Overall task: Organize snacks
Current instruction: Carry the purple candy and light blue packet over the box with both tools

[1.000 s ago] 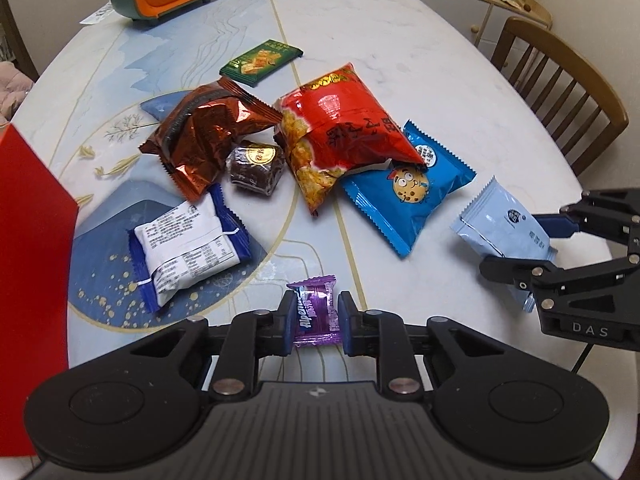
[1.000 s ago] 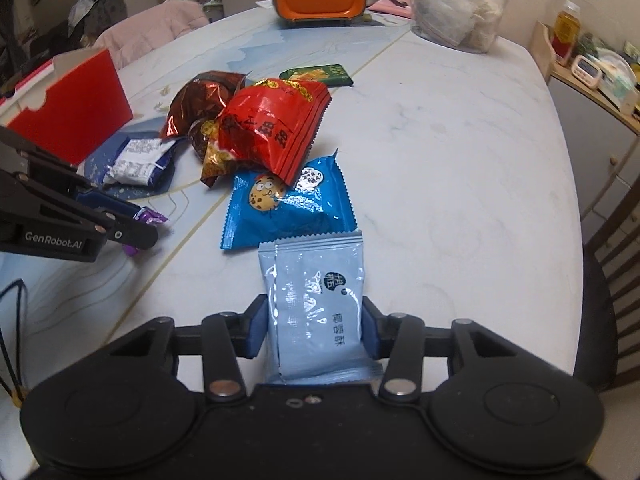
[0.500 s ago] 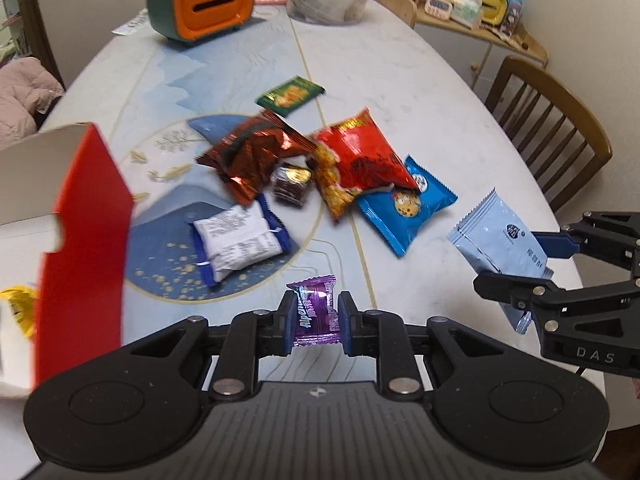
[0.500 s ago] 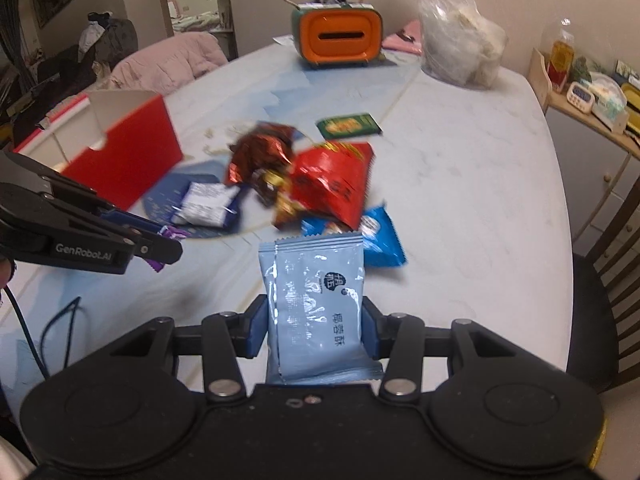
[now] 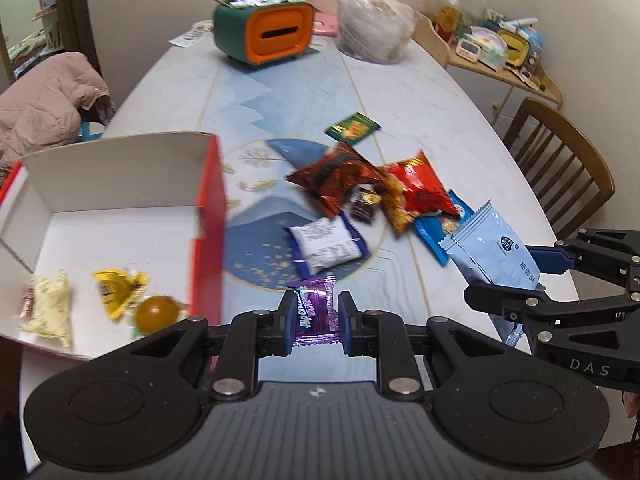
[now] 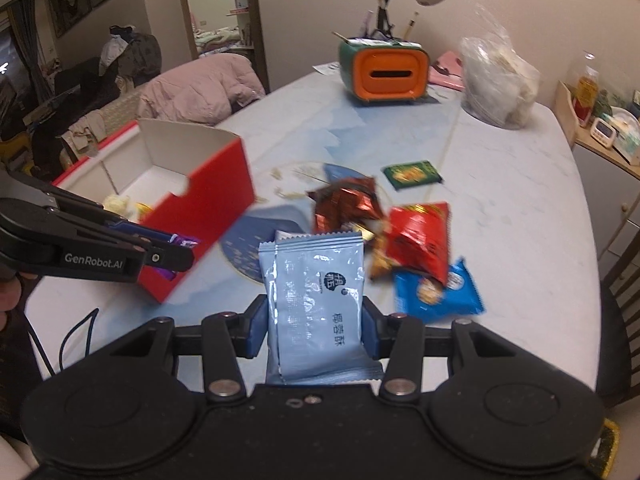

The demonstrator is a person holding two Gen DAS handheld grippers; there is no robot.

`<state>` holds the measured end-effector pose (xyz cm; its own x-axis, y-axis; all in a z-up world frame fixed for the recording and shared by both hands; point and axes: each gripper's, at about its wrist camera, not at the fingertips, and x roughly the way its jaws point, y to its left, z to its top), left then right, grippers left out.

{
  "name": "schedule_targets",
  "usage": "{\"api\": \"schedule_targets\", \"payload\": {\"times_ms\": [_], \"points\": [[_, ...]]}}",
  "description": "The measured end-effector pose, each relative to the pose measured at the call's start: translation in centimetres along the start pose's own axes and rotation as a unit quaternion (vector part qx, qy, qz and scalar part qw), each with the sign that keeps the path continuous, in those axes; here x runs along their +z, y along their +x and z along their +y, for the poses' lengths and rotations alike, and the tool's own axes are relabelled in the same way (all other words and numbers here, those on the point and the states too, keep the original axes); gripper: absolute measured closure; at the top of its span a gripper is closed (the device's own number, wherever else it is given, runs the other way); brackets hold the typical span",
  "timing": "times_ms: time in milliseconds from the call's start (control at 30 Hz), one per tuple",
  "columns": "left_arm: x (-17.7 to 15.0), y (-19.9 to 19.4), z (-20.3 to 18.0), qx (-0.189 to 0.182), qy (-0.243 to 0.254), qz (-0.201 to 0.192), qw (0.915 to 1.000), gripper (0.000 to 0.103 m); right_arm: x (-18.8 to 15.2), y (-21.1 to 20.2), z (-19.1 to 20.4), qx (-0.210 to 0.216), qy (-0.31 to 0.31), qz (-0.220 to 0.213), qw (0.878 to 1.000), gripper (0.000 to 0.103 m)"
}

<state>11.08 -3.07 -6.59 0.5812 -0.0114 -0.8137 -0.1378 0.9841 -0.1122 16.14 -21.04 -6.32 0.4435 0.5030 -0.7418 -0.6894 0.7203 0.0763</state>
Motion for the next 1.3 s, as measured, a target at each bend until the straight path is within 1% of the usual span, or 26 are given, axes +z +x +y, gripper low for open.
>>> {"api": "schedule_targets", "payload": {"times_ms": [167,400,733,867,967,1100,1300], "points": [[0.1,-1.8,3.0,0.005,-0.007,-0.009,0.9999,0.082,1.5,0.3,3.1,0.01,0.002,-0.004,1.0,0.058],[0.1,-3.4,7.8,0.017,-0.027,-0.008,0.9995,0.082,3.6,1.5,7.3,0.025,0.002,-0.008,1.0,0.058],[0.1,-4.7,14.6,0.038,-0.046,-0.011,0.9981,0.082,6.8,5.1,12.9,0.046,-0.004,-0.004,0.999,0.058],[0.4,-4.5,17.5,0.042,-0.055,0.0,0.9976,0.082,8.0,6.6,15.1,0.049,-0.015,-0.001,0.999,0.058],[0.7,-3.9,19.7,0.041,-0.064,0.016,0.997,0.082,8.8,8.2,16.3,0.05,-0.014,0.009,0.999,0.058],[1.5,-3.1,22.1,0.052,-0.07,0.028,0.9958,0.082,9.6,10.4,17.7,0.047,-0.014,0.025,0.998,0.058],[3.4,-1.4,24.4,0.058,-0.065,0.05,0.995,0.082,10.7,13.6,18.8,0.032,-0.015,0.046,0.998,0.058]]}}
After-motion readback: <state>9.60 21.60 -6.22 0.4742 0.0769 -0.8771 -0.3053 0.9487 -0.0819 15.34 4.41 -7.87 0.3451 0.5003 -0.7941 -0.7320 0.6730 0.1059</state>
